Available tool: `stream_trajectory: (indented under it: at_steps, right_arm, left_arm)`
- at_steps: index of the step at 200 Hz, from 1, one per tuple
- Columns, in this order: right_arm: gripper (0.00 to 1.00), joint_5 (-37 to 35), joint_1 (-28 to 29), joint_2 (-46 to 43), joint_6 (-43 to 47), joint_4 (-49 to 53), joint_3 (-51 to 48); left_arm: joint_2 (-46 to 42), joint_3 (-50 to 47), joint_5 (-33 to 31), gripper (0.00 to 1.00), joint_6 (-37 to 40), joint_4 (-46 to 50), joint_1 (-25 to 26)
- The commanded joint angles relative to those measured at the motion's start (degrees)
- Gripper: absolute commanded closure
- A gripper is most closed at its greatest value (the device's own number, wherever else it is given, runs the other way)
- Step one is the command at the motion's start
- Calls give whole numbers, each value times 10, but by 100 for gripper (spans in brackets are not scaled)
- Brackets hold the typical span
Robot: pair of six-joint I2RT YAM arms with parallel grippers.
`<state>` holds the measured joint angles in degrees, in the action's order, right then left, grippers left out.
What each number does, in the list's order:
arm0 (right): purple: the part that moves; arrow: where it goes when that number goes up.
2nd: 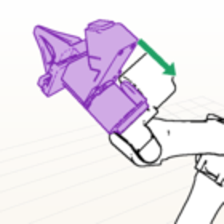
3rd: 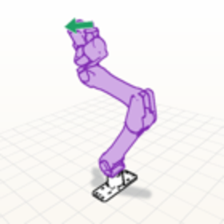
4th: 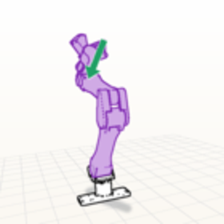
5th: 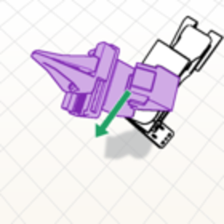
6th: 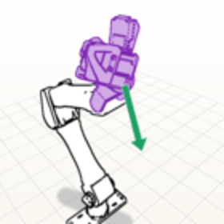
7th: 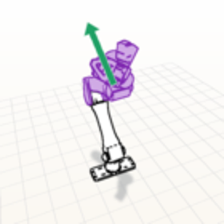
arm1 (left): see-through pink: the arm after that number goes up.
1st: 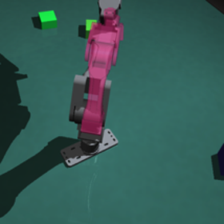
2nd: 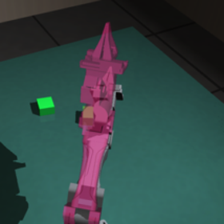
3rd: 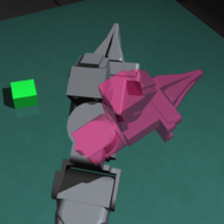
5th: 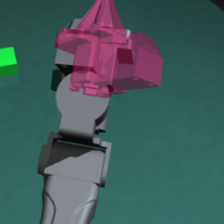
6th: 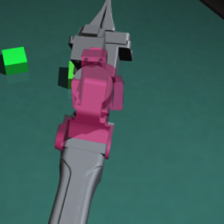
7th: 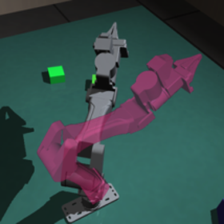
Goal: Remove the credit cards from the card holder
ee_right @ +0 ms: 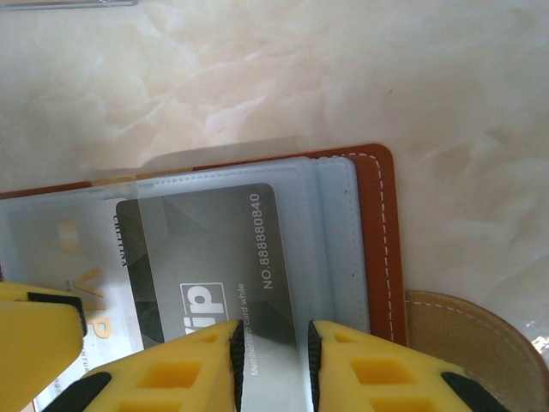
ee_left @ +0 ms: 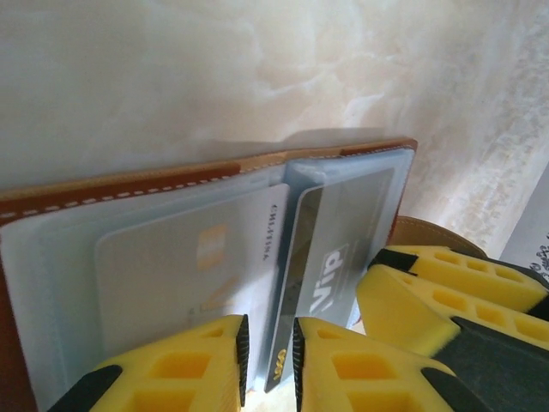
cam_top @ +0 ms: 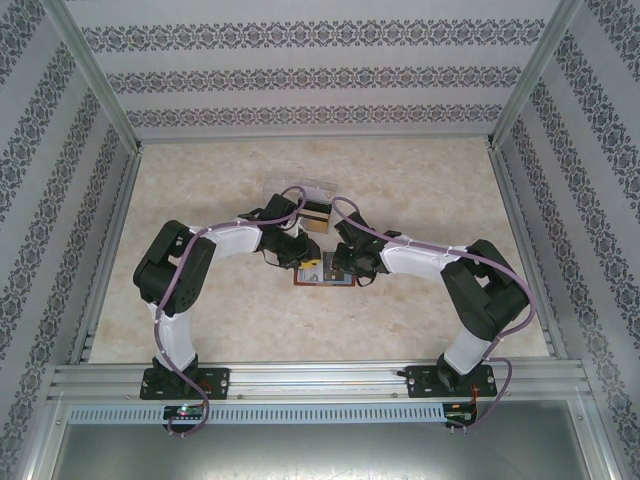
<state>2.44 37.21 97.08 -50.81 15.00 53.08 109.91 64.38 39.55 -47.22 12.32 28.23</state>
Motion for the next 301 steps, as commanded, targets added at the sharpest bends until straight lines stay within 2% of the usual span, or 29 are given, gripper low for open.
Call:
stream_trajectory:
  at_steps: [1, 66, 153, 194, 261, 282, 301]
  right_arm:
    - [72, 11, -6, 11, 7, 6, 11]
    - [75, 39, -6, 35, 8, 3, 18]
    - [77, 21, -7, 50, -2, 36, 24]
    - [77, 14, -10, 61, -12, 51, 22]
    - [76, 18, -17, 43, -16, 42, 22]
    - [72, 37, -17, 12, 4, 5, 21]
    - [62, 58, -18, -26, 26, -30, 25]
  left_arm:
    - [10, 13, 13, 77, -11, -18, 9]
    - [28, 10, 29, 78, -6, -31, 10]
    - [7, 0, 32, 93, 20, -24, 4]
    - [-18, -11, 23, 100, 55, 17, -9]
    - [-79, -22, -30, 100, 110, 117, -40]
    - [-116, -19, -46, 100, 123, 141, -57]
    - [-162, -17, -49, 100, 124, 142, -76]
